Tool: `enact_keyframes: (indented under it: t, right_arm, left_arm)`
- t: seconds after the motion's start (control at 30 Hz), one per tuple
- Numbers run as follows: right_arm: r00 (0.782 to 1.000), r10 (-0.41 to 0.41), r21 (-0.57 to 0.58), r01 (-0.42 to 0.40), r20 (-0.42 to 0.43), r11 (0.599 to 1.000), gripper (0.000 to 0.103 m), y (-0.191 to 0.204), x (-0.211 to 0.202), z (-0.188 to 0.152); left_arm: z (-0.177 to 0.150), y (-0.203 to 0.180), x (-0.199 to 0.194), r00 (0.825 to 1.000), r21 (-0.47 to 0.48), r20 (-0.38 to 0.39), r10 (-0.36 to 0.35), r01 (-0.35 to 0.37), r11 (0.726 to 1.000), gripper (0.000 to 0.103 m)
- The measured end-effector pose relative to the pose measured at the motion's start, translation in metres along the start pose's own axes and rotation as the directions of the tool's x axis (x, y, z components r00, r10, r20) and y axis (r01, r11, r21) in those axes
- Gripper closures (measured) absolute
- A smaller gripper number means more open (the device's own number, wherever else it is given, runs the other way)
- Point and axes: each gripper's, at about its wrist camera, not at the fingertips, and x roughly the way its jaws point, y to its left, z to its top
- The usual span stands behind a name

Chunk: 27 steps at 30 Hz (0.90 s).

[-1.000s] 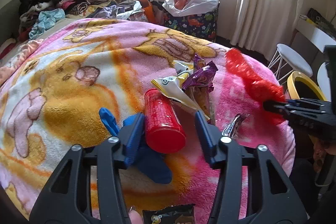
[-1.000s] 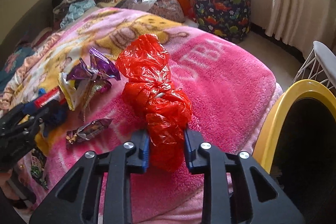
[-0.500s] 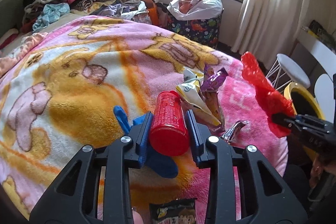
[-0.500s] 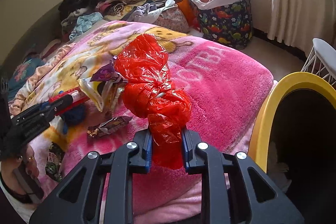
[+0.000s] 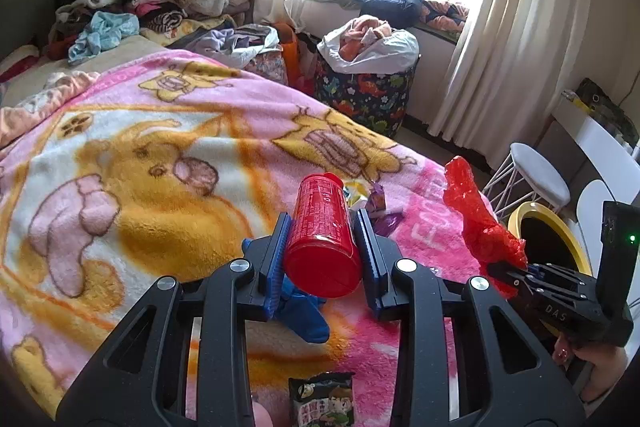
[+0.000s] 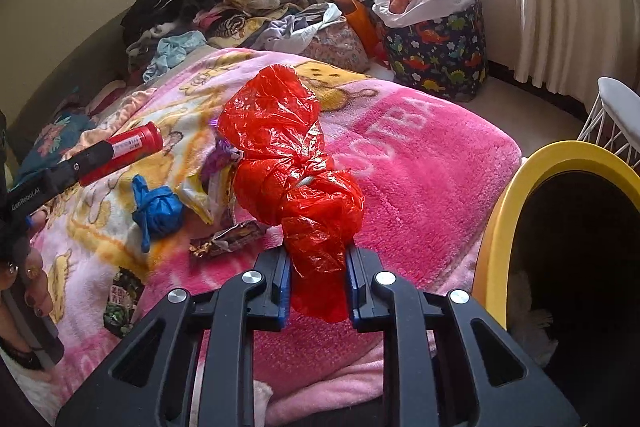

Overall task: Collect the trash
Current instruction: 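Carry the red bag and red bottle over the yellow bin with both tools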

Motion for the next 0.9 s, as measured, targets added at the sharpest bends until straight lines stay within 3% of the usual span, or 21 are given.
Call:
enact_keyframes:
  t: [0.9]
  right_arm:
    - [0.995, 0.008, 0.041, -0.012, 0.096, 0.999, 0.083, -0.016, -0.054, 0.001]
  left_arm:
    - [0.004, -0.059, -0.022, 0.996, 0.098, 0.047, -0.077, 0.072, 0.993, 0.078]
